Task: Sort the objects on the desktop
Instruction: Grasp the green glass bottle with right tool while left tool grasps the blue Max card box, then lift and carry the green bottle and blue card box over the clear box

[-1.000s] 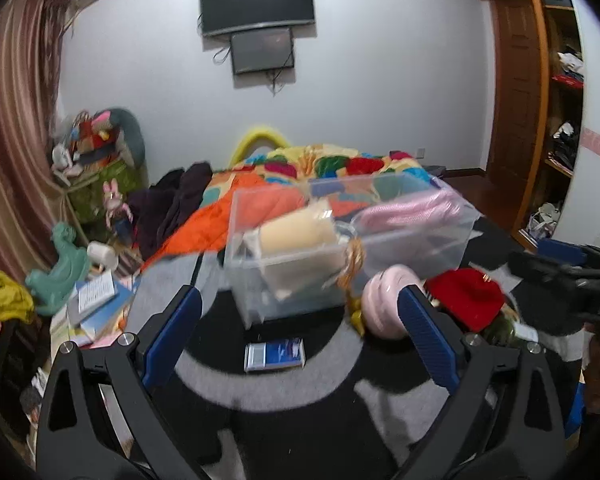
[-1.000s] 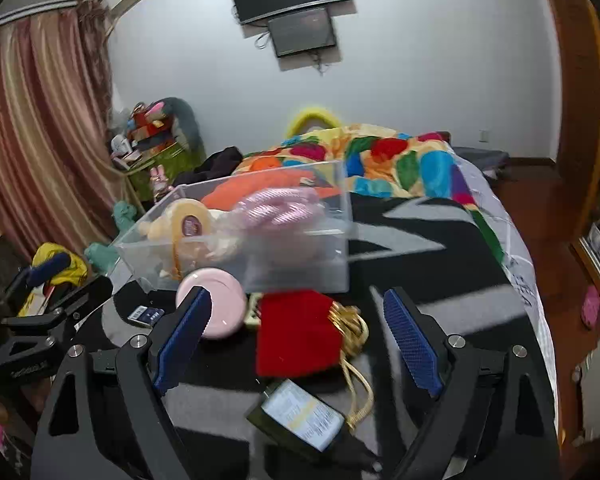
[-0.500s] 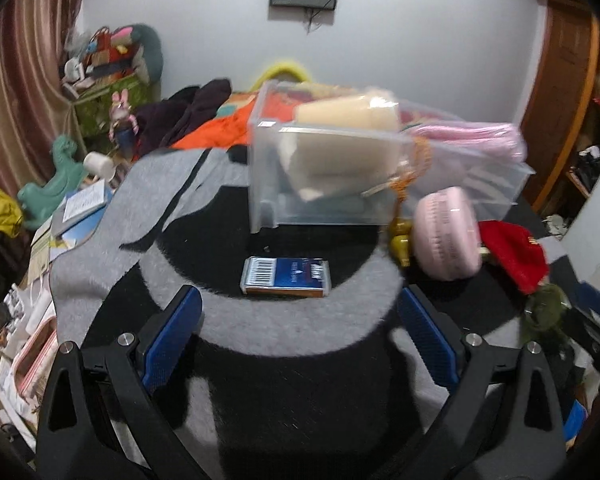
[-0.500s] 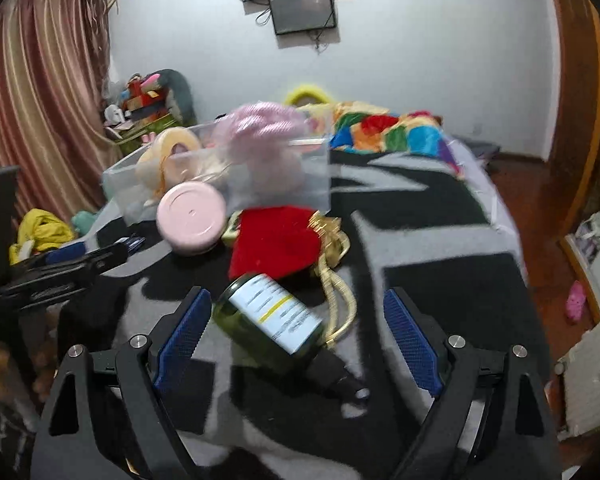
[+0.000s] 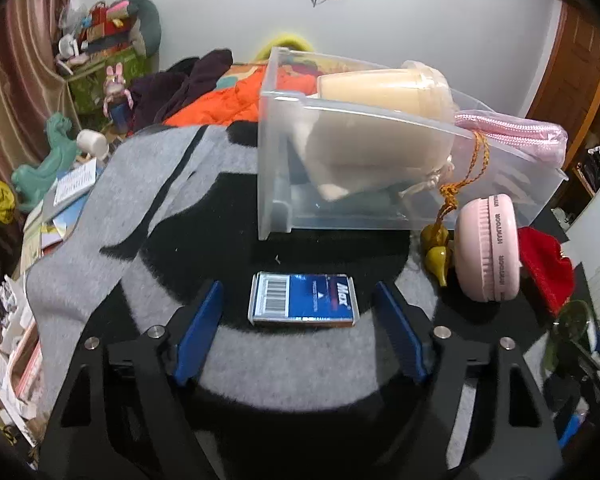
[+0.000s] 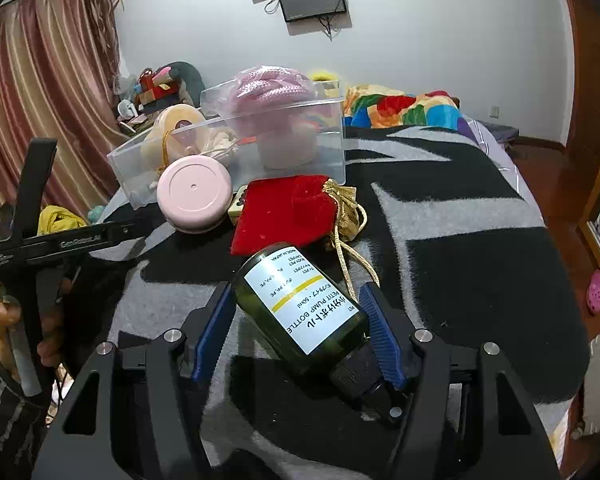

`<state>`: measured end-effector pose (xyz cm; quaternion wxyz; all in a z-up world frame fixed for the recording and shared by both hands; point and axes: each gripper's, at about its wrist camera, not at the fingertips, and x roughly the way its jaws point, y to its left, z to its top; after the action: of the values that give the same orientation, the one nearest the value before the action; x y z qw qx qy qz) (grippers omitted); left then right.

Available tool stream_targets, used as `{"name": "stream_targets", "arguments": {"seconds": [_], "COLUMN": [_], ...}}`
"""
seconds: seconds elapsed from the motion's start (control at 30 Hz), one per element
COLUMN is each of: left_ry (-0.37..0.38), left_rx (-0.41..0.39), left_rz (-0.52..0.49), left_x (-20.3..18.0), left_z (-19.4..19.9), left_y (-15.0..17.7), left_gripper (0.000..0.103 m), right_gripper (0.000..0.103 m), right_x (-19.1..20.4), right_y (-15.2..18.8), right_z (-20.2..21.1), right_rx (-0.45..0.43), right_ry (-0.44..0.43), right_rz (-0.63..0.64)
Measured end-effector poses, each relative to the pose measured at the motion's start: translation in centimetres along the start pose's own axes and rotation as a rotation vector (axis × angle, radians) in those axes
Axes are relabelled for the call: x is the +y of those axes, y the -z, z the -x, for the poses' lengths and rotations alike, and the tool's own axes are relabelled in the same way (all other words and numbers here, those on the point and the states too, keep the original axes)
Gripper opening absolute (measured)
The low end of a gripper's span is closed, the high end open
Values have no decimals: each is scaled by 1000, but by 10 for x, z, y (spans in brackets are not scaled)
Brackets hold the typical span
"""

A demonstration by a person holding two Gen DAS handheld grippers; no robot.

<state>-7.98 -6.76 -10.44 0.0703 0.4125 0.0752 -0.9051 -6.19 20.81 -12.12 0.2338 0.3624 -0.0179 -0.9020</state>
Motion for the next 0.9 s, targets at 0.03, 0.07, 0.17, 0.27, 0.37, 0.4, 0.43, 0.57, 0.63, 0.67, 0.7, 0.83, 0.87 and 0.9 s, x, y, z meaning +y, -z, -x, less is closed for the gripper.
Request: {"name": "stream_targets", "arguments": {"seconds": [0.03, 0.07, 0.17, 0.27, 0.37, 0.4, 0.43, 0.57, 0.63, 0.67, 0.7, 0.83, 0.87, 0.9], "left_ry": [-8, -3, 3, 4, -2, 0, 4, 28, 45, 56, 64, 99, 104, 112], "left_rx": [-8, -19, -32, -34, -37, -44, -49, -70, -90, -101, -113, -154, -162, -170], "left_rz": [-2, -1, -4, 3, 4, 9, 13, 30, 36, 31, 27, -7, -12, -22], "left_x": [-1, 0, 0, 2, 0, 0, 1, 5, 5, 3, 1, -10, -13, -15], "left_z": [1, 2, 6, 7, 8, 10, 12, 22, 31, 35, 40, 58, 61, 65], "left_y": [1, 1, 5, 7, 7, 8, 9, 14, 15, 15, 15, 15, 14, 13], "left_gripper": [67, 61, 50, 47, 47, 47, 47, 47, 47, 47, 47, 47, 47, 47], "right_gripper": [60, 60, 60, 60, 60, 60, 60, 60, 60, 60, 60, 60, 60, 60], "right_x": [1, 1, -1, -4, -8, -8, -10, -12, -11, -11, -11, -8, -8, -8], "right_y": [1, 0, -1, -4, -6, -7, -8, -12, -15, -17, -19, -27, -30, -33], "right_z": [2, 3, 10, 17, 21, 21, 22, 27, 29, 30, 31, 32, 32, 31], "right_rx": [-14, -23, -47, -70, -86, -85, -87, -102, -110, -112, -115, -132, -134, -136], "right_ry": [13, 19, 11, -3, -2, -4, -7, -13, -17, -20, -21, -2, -1, -4], "right_rz": [6, 9, 2, -12, -31, -35, -42, -56, -58, -58, -58, -40, -36, -35]}}
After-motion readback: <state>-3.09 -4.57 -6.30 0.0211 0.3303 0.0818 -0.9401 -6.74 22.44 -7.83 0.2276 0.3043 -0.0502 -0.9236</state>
